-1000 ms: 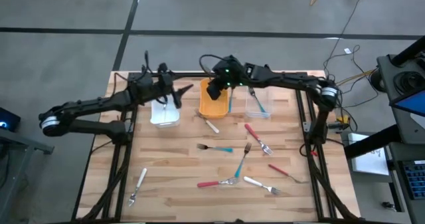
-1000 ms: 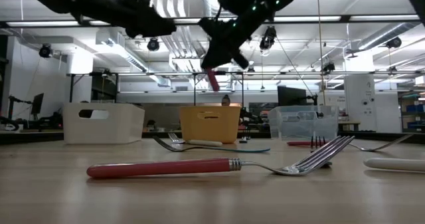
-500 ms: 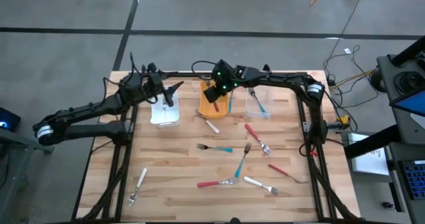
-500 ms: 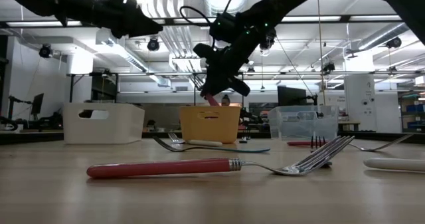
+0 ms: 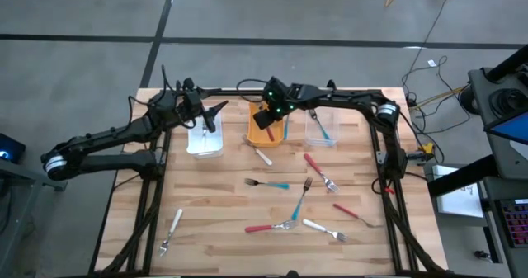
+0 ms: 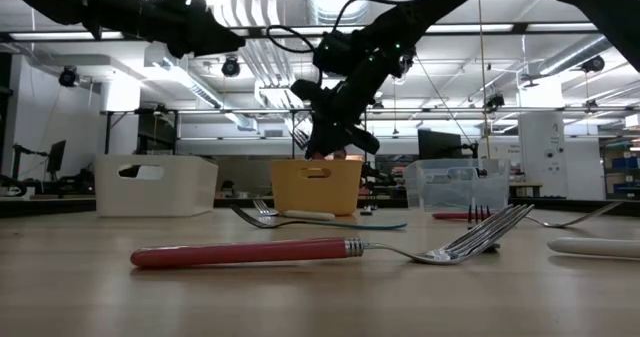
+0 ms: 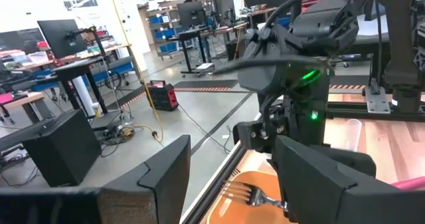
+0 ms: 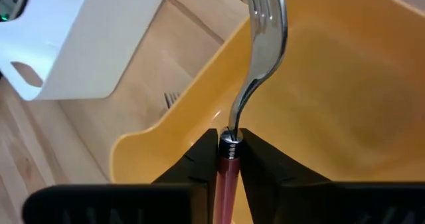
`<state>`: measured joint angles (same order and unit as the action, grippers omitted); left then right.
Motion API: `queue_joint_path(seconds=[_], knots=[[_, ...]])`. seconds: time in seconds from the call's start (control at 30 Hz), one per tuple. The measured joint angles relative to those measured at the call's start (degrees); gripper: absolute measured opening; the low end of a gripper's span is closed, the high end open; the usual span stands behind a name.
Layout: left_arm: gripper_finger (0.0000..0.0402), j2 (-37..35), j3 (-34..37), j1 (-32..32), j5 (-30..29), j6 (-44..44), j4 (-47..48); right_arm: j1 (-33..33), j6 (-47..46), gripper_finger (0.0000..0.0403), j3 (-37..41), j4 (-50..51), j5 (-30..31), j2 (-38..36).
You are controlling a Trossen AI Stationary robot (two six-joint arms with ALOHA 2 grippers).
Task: Sort silverware by color (type)
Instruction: Put the pink fork into the yellow bin, then put the blue fork into the transparent bin
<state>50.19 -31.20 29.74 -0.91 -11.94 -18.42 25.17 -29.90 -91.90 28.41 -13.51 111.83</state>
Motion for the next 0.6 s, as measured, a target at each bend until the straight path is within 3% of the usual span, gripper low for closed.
queue_joint_path(seconds=[0.27, 0.6], knots=[[0.0201, 0.0, 0.0, 0.0, 0.0, 0.0, -0.1, 0.0, -0.6, 0.0090, 0.0, 0.0, 1.0, 0.5], [0.0201, 0.3, 0.0, 0.0, 0.0, 0.3, -0.2, -1.3, 4.5, 0.0085, 0.1, 5.0, 1.9, -3.6]])
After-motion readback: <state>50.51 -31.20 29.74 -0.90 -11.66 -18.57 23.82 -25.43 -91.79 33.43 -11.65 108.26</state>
